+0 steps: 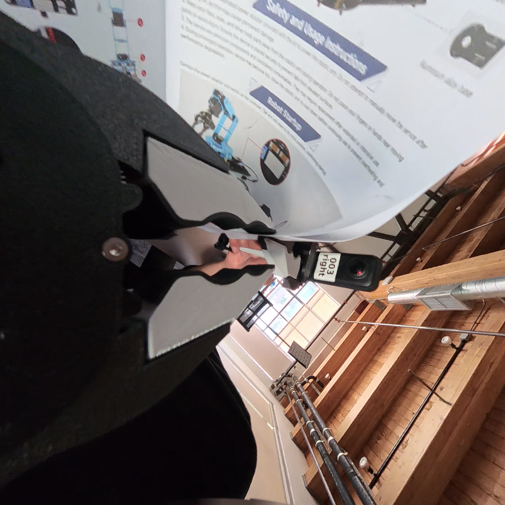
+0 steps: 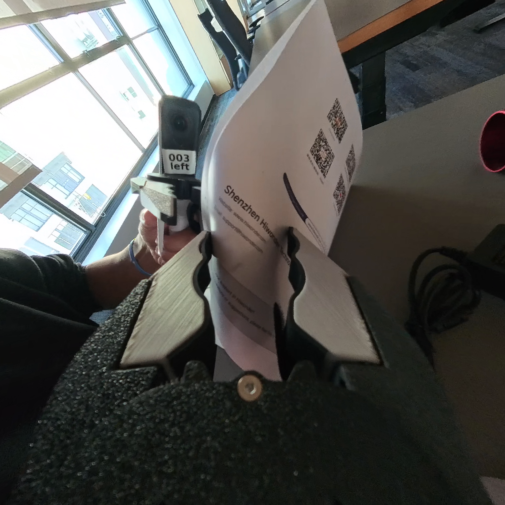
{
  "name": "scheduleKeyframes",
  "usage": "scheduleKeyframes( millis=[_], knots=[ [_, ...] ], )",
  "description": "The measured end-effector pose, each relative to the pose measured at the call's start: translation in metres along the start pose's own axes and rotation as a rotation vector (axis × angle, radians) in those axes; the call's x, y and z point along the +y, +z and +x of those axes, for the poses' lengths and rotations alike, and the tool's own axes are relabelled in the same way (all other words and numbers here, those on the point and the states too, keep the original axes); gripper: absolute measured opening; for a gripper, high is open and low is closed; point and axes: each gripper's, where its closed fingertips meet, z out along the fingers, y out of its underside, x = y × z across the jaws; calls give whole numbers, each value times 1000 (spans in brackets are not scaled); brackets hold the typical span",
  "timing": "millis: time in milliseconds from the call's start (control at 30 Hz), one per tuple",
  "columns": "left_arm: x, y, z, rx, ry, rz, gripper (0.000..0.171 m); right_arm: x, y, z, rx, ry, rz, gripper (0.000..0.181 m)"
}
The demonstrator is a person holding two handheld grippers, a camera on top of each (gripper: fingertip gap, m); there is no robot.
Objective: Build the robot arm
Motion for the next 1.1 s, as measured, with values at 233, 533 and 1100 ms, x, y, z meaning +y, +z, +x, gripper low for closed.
scheduleKeyframes(
  millis=[233,533,1100],
  knots=[
    [5,-35,-34,-176,-100,35,0,0,-10,20,48,49,15,47],
    [12,-153,-59,-548,-118,100,0,15,-39,39,132,97,52,50],
    [54,-257,-64,-853,12,263,27,64,-52,40,223,179,78,52]
  ],
)
